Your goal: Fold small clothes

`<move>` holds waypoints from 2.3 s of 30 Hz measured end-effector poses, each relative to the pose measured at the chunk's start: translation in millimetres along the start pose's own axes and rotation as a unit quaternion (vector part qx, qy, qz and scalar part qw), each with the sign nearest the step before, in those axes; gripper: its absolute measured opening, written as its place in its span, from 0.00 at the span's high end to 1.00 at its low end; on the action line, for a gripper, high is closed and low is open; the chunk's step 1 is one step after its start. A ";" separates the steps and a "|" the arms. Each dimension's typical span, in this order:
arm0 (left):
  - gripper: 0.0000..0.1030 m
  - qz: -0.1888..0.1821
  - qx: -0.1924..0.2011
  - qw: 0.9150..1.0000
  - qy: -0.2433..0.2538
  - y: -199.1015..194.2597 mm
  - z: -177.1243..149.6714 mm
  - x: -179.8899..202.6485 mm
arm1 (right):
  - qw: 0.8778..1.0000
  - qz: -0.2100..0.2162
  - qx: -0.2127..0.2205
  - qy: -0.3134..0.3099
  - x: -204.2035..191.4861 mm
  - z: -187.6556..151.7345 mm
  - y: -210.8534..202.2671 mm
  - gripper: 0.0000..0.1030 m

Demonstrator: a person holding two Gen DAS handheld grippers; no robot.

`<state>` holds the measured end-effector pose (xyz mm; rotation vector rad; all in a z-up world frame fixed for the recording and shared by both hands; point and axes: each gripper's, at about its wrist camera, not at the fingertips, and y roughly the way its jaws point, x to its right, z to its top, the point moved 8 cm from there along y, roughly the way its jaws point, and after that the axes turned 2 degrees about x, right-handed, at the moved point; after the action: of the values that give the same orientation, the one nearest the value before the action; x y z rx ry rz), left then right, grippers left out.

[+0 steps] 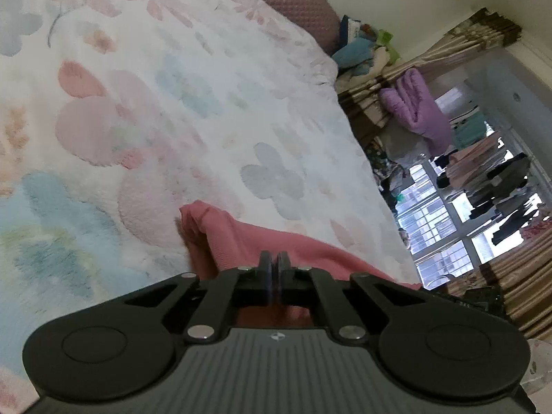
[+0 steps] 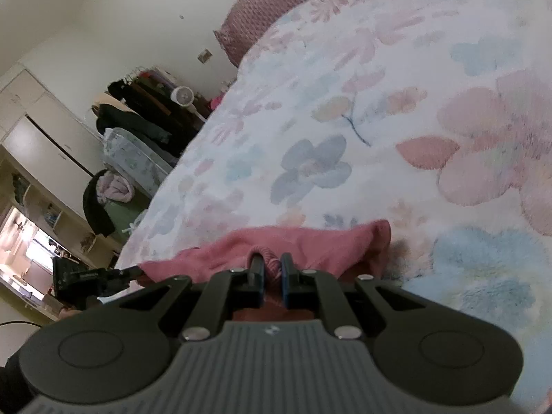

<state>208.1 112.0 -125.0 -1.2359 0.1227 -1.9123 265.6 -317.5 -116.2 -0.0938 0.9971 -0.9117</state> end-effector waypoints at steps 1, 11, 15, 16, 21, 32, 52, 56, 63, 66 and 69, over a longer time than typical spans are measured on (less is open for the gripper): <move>0.98 0.002 0.001 1.000 0.002 -3.9 -1.6 -0.8 | 1.000 0.001 0.002 -0.001 -3.3 -0.7 -4.7 0.96; 0.70 0.070 -0.050 0.996 -0.021 5.5 -38.0 -21.4 | 0.990 -0.115 -0.073 -0.036 11.1 -42.4 1.3 0.89; 0.49 0.066 -0.067 0.991 -0.094 16.8 -53.7 -31.1 | 0.981 -0.171 -0.089 -0.029 22.4 -55.1 -7.3 0.60; 0.46 0.062 -0.066 0.990 -0.111 19.4 -56.5 -34.0 | 0.980 -0.177 -0.087 -0.029 21.0 -57.8 -11.5 0.59; 0.46 0.020 -0.047 0.978 -0.204 38.0 -74.9 -33.7 | 0.988 -0.128 -0.050 0.076 10.3 -77.6 -20.2 0.56; 0.37 0.012 -0.014 0.939 -0.344 87.1 -102.5 -16.0 | 0.944 -0.112 0.055 0.305 8.1 -108.7 35.8 0.54; 0.32 0.051 0.049 0.884 -0.463 105.1 -119.5 -30.6 | 0.890 -0.092 0.145 0.422 19.8 -116.3 56.7 0.59; 0.33 0.069 0.051 0.884 -0.460 111.7 -121.3 -40.7 | 0.891 -0.091 0.145 0.421 23.5 -121.9 52.3 0.59; 0.72 0.061 0.074 0.901 -0.423 107.6 -108.2 -38.1 | 0.896 -0.102 0.140 0.410 29.6 -119.1 55.4 0.72; 0.94 0.062 0.072 0.901 -0.423 106.8 -108.0 -39.1 | 0.899 -0.110 0.133 0.402 31.6 -118.6 58.7 0.88; 0.95 0.051 0.080 0.914 -0.395 98.1 -104.5 -36.0 | 0.904 -0.111 0.126 0.392 28.5 -117.8 58.9 0.93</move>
<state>189.1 38.0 -251.5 -1.7459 -0.3816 -1.1828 219.3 -261.8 -229.8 0.4230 1.6200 -1.3238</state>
